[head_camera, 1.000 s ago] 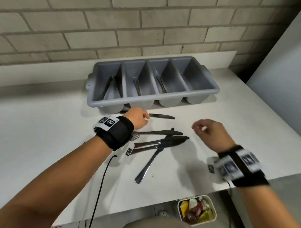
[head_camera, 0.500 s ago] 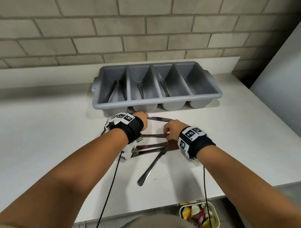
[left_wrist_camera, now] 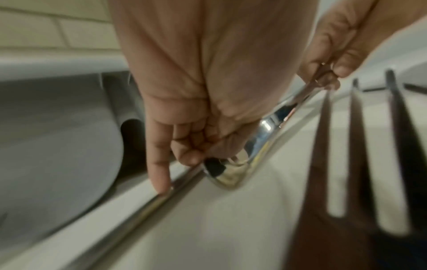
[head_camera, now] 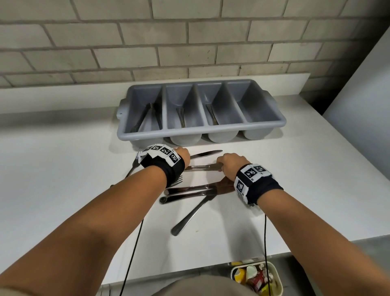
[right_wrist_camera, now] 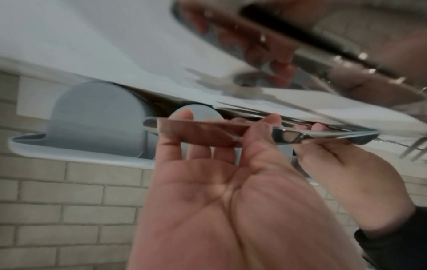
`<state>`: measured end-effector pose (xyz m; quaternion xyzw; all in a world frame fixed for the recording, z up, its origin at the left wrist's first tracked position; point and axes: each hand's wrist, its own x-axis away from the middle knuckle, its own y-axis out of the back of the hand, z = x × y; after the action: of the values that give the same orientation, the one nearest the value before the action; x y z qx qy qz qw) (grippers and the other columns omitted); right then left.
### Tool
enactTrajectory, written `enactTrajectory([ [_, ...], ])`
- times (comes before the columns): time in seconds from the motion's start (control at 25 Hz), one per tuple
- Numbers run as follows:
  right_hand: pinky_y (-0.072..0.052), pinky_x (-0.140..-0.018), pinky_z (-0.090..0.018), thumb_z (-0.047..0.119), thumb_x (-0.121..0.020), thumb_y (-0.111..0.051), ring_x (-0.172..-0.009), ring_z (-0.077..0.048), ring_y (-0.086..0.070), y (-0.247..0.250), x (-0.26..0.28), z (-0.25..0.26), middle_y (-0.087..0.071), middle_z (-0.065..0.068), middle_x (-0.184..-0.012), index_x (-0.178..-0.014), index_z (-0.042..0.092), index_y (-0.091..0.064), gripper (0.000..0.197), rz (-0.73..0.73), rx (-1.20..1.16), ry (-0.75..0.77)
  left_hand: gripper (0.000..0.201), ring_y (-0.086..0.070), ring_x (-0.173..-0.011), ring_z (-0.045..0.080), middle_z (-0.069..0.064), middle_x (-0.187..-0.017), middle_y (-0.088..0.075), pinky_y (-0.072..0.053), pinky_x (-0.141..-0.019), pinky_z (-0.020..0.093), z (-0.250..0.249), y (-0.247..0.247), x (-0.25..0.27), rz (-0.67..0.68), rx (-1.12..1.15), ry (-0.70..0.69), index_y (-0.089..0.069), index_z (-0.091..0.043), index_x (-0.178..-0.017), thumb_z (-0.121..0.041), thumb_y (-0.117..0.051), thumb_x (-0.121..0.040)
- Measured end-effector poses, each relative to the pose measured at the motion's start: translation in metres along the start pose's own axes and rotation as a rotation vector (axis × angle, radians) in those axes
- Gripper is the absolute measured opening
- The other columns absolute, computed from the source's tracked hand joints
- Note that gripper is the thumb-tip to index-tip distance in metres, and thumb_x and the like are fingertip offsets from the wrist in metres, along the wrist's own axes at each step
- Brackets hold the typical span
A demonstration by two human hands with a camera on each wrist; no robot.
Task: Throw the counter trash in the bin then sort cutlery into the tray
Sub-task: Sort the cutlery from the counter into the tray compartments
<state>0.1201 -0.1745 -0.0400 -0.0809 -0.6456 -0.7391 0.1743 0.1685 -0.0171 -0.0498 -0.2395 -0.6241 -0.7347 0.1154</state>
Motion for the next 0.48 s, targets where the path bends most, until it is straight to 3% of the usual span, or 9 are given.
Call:
enactTrajectory([
  [0.08,-0.041,-0.095,-0.041,0.005,-0.09,-0.038,-0.107,-0.029,-0.055,0.002,0.003,-0.002,-0.059,-0.009,-0.115,-0.109,0.016,-0.06,0.031,-0.017,-0.014,0.0,0.037,-0.064,-0.099,0.032,0.011,-0.113,-0.067,-0.049,-0.088,0.037,0.004,-0.002,-0.003,-0.06,-0.02,-0.03,-0.061,-0.009,-0.111,-0.016,-0.032,-0.091],
  [0.16,-0.039,-0.095,-0.042,0.005,-0.091,-0.038,-0.107,-0.029,-0.055,0.001,0.004,-0.004,-0.057,-0.009,-0.115,-0.11,0.018,-0.059,0.031,-0.019,-0.01,-0.008,0.035,-0.062,-0.104,0.033,0.01,-0.117,-0.064,-0.046,-0.085,0.033,0.004,-0.002,-0.001,-0.062,0.01,-0.06,-0.058,-0.008,-0.117,-0.016,-0.033,-0.093],
  [0.32,-0.033,-0.097,-0.044,0.008,-0.092,-0.038,-0.111,-0.028,-0.052,-0.004,0.003,-0.008,-0.057,-0.009,-0.117,-0.116,0.021,-0.058,0.033,-0.023,-0.045,-0.019,0.036,-0.061,-0.109,0.031,0.013,-0.121,-0.061,-0.047,-0.092,0.038,-0.001,0.004,0.015,-0.095,-0.094,-0.11,-0.047,-0.004,-0.128,-0.005,-0.033,-0.096],
  [0.48,-0.031,-0.098,-0.044,0.013,-0.094,-0.038,-0.115,-0.028,-0.049,0.007,0.008,-0.013,-0.058,-0.008,-0.12,-0.116,0.021,-0.058,0.031,-0.208,0.035,0.062,0.043,-0.061,-0.101,0.034,0.018,-0.12,-0.06,-0.049,-0.09,0.042,0.004,0.008,0.018,-0.117,0.176,-0.199,-0.043,-0.01,-0.134,0.0,-0.034,-0.093],
])
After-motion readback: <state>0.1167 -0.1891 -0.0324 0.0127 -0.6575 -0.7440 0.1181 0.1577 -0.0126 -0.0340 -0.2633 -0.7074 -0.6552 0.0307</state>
